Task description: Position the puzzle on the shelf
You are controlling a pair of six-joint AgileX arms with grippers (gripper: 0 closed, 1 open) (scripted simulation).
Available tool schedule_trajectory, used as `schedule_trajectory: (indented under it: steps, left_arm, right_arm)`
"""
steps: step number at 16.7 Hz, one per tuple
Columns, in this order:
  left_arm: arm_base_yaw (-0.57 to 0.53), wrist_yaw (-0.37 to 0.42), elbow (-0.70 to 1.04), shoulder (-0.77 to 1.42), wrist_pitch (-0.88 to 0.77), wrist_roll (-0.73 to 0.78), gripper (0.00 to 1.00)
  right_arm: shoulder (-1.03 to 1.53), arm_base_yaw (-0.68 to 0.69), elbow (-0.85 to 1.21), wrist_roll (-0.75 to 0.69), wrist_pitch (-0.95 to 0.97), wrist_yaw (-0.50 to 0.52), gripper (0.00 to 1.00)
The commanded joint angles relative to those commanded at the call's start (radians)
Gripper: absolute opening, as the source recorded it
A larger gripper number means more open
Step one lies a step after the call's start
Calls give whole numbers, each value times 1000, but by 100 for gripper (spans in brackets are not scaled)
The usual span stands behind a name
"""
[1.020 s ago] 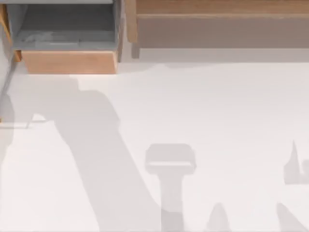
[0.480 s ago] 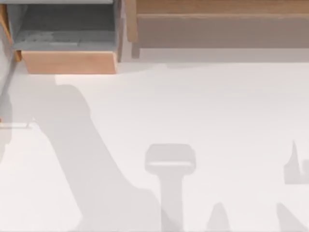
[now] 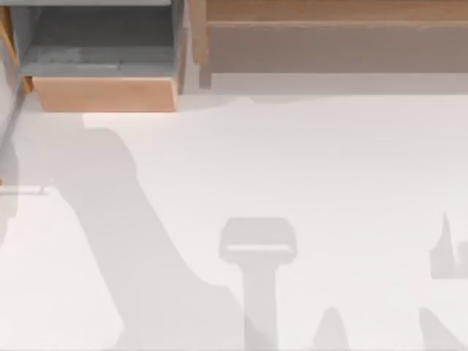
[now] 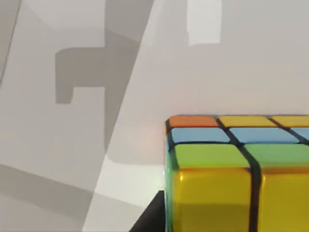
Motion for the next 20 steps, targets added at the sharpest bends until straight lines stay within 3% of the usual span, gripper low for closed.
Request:
schedule_trajectory:
  steps: [5, 6, 15, 20]
  left_arm:
    - [0, 0, 0, 0, 0, 0, 2]
    - [0, 0, 0, 0, 0, 0, 0]
    - [3, 0, 4, 0, -3, 1, 0]
    - [14, -2, 96, 18, -97, 1, 0]
  right_arm:
    - [0, 0, 0, 0, 0, 0, 100]
    - [0, 0, 0, 0, 0, 0, 100]
    - [0, 0, 0, 0, 0, 0, 100]
    - [0, 0, 0, 0, 0, 0, 100]
